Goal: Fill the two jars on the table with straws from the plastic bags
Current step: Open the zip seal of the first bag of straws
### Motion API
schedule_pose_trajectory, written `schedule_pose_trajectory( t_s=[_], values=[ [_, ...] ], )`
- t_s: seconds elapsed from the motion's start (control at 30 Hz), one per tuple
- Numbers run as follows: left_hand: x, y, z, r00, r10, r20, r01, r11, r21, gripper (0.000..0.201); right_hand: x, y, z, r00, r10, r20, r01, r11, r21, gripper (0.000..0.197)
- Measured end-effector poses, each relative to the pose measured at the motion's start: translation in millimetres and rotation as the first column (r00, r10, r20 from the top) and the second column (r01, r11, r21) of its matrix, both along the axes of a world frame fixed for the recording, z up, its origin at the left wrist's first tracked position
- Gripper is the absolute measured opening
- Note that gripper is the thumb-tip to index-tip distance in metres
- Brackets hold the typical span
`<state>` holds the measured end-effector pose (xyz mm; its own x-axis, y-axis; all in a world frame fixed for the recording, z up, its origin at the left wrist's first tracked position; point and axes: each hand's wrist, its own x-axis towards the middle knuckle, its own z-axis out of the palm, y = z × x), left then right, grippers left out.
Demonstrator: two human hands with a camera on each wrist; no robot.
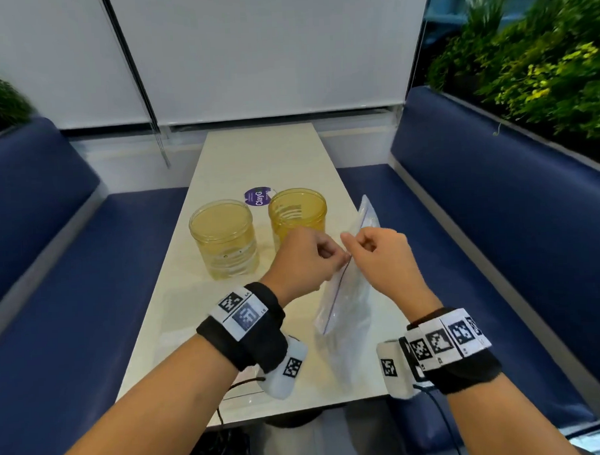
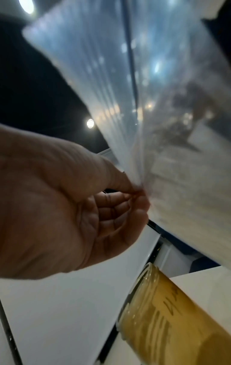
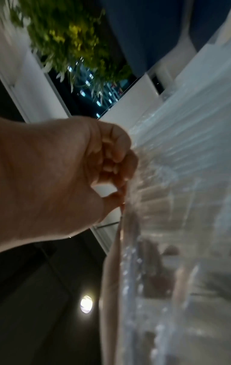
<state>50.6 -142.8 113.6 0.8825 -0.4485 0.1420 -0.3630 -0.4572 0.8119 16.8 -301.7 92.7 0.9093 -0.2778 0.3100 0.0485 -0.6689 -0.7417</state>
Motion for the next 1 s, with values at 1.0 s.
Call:
schedule_pose_trajectory(
  t_s=[1.0],
  values=[
    [-9.1, -19.6, -9.7, 0.899, -0.051, -0.436, -0.041, 0.979, -0.2, 0.017, -30.5, -14.0, -9.7, 0.986, 0.078, -0.145, -0.061, 0.991, 0.12, 0.03]
  ],
)
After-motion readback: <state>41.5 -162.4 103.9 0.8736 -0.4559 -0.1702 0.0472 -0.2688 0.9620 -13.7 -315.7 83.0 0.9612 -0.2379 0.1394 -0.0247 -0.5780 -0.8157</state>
